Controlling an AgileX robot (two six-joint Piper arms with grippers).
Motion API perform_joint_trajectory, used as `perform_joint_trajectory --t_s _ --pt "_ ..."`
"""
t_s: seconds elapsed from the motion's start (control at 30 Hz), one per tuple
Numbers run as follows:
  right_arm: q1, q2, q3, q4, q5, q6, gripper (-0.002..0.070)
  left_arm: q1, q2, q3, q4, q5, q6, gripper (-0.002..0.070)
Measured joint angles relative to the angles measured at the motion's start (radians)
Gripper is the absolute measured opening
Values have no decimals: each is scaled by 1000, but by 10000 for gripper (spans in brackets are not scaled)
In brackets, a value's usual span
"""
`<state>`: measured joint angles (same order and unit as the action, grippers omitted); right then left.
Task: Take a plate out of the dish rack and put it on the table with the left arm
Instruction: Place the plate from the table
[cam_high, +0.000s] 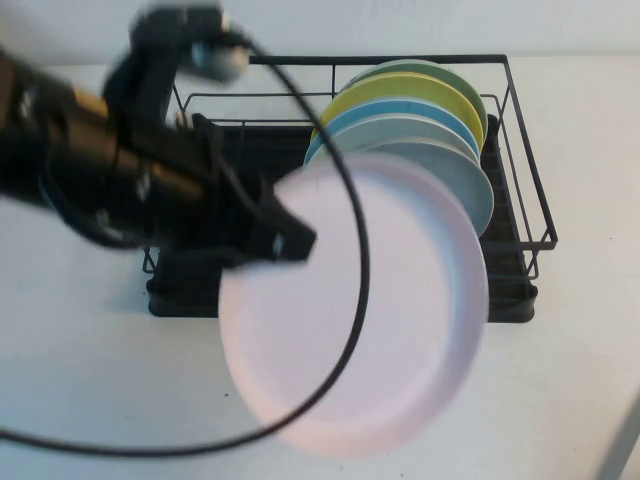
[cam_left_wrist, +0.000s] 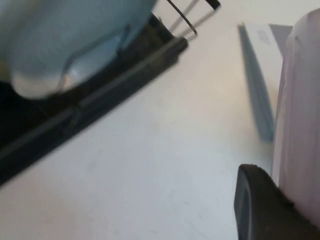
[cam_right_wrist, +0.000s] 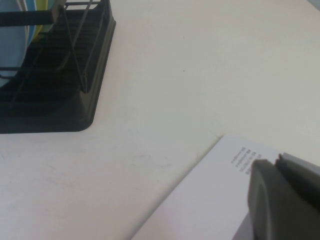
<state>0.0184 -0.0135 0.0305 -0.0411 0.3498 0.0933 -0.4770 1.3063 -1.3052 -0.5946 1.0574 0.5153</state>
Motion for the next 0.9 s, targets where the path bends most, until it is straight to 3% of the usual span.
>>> perform_joint_trajectory --t_s 0.13,0.33,0.53,0.73,0.8,0.9 --pt "0 0 0 0 0 0 -20 49 -41 283 -237 -72 105 83" --pt "0 0 0 0 0 0 -20 64 -35 695 -622 -370 302 83" --pt "0 0 0 0 0 0 -20 71 111 809 -1018 -520 638 83" --pt "0 0 0 0 0 0 -20 71 247 770 -1127 -509 798 98" --pt "0 0 0 0 0 0 -20 71 274 755 -1132 -513 837 146" --pt "0 0 0 0 0 0 -20 71 290 747 -1130 -565 889 281"
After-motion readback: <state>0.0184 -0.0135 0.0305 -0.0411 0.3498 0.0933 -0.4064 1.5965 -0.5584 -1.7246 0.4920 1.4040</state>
